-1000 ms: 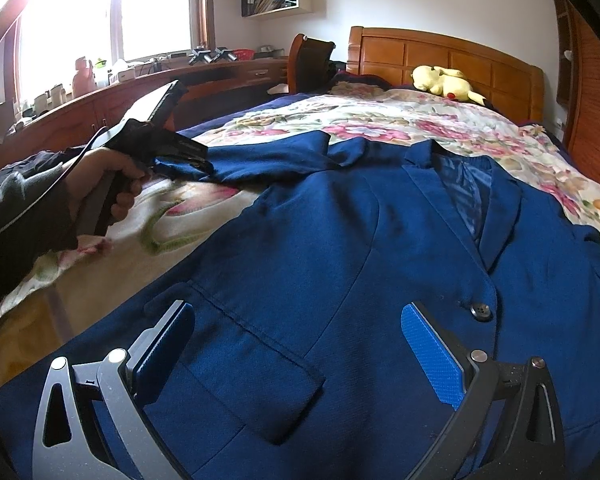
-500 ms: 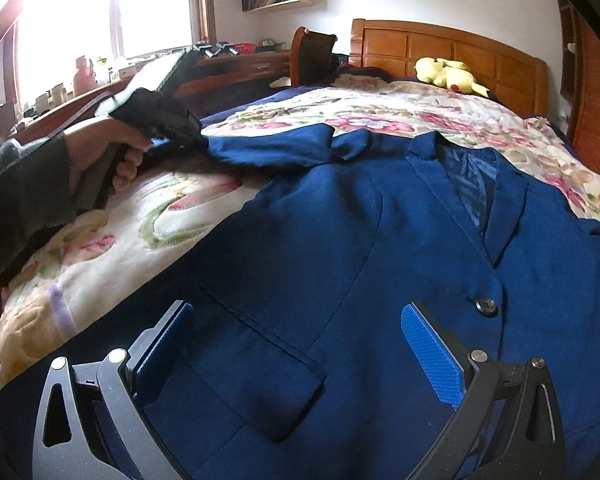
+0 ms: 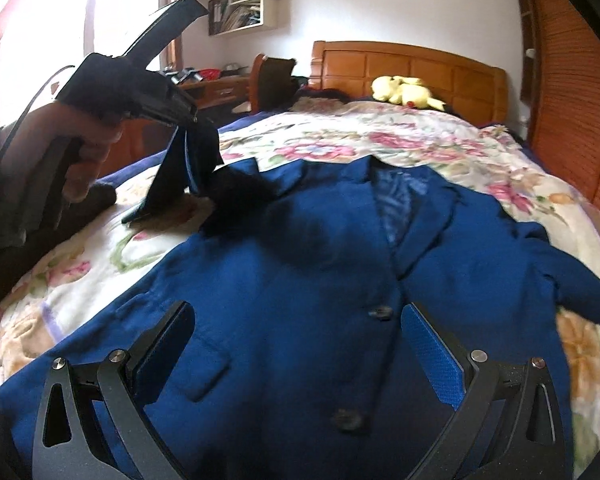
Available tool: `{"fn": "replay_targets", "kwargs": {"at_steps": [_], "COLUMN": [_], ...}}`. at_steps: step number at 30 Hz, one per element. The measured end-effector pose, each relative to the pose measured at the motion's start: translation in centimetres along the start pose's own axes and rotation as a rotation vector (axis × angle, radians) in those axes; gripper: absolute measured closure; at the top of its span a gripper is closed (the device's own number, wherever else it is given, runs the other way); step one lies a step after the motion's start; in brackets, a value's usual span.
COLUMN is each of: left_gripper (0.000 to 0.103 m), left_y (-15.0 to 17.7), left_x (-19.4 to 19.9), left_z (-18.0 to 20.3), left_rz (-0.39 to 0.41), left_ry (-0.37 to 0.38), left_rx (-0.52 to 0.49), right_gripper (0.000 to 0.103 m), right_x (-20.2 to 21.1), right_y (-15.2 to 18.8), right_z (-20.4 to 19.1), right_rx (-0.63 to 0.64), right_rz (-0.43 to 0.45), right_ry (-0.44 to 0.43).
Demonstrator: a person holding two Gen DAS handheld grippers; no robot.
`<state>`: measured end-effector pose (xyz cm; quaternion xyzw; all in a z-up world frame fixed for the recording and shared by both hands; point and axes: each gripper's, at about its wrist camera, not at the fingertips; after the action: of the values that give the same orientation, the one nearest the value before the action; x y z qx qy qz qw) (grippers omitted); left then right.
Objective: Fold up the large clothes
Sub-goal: 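Lift the grasped sleeve with the left tool and swing it over the blazer front, then lay the sleeve across the blazer front with the left tool and release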
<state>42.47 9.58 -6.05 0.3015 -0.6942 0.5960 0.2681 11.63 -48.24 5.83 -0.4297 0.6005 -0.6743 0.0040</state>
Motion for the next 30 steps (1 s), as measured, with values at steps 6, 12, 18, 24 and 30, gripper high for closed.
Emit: {"fn": "replay_targets", "kwargs": {"at_steps": [6,12,18,24,30], "left_gripper": [0.095,0.072,0.05,0.025,0.025], "left_y": [1.6,4.6,7.2,8.2,10.1], "left_x": [0.6,3.0,6.2,4.6,0.1], "left_z": [2.8,1.6,-0.3,-4.0,-7.6], "left_rz": [-0.022,-0.002,0.077,0.054,-0.012], "left_ry": [0.082,0.122,0.071,0.041,-0.001], "left_rx": [-0.023,0.004,-0.023,0.032,0.123], "right_gripper": [0.0,0.0,0.0,0.0,0.0], "right_x": [-0.2,-0.9,-1.2,-1.6,-1.7], "right_y": [0.1,0.0,-0.2,-0.2,-0.3], "right_z": [0.0,-0.7,-0.7,-0.5,-0.5], "right_rx": [-0.009,-0.002,0.016,0.021,0.03], "right_rz": [-0.001,-0.018,-0.027,-0.035,-0.037], "right_ry": [0.027,0.027,0.022,0.029,0.026]}}
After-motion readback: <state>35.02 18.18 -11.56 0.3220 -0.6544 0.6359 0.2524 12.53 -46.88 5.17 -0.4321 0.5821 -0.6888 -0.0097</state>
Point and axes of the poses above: each gripper's, at about its wrist camera, not at the fingertips, and x roughly against the way its jaws point, z to its right, y to its underside, and after that the axes turned 7 degrees about -x, right-handed
